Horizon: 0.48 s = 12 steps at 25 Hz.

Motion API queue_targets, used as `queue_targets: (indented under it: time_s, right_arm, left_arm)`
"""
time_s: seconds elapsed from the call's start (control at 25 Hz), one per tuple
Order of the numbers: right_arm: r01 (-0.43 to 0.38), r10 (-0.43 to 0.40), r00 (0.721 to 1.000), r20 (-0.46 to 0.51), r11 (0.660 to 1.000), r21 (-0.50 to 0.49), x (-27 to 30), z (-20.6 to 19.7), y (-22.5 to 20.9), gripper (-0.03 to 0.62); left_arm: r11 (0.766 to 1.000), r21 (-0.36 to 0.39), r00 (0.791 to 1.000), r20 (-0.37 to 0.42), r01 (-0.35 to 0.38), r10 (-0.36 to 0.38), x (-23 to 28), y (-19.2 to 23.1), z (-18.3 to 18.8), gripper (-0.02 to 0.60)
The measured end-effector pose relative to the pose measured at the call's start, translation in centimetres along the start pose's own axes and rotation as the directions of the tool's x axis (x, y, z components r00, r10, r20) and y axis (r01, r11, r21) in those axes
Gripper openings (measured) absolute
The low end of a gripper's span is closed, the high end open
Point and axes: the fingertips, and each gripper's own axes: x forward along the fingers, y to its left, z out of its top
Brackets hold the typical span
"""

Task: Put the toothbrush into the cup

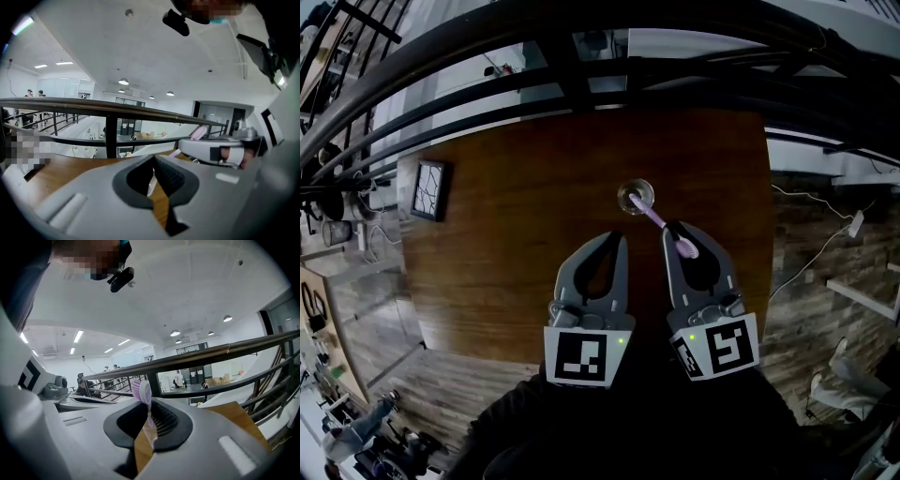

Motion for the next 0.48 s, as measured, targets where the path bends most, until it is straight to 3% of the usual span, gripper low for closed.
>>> queue_targets:
  time_s: [0.48]
  right_arm:
    - [-0.001, 0.001, 0.999, -0.043, 1.000, 0.010, 2.7, -2.2, -1.3, 0.026]
  left_arm:
    - [0.999, -0.049, 0.996, -0.087, -0.016, 0.012, 2.9, 1.8, -3.0, 0.009]
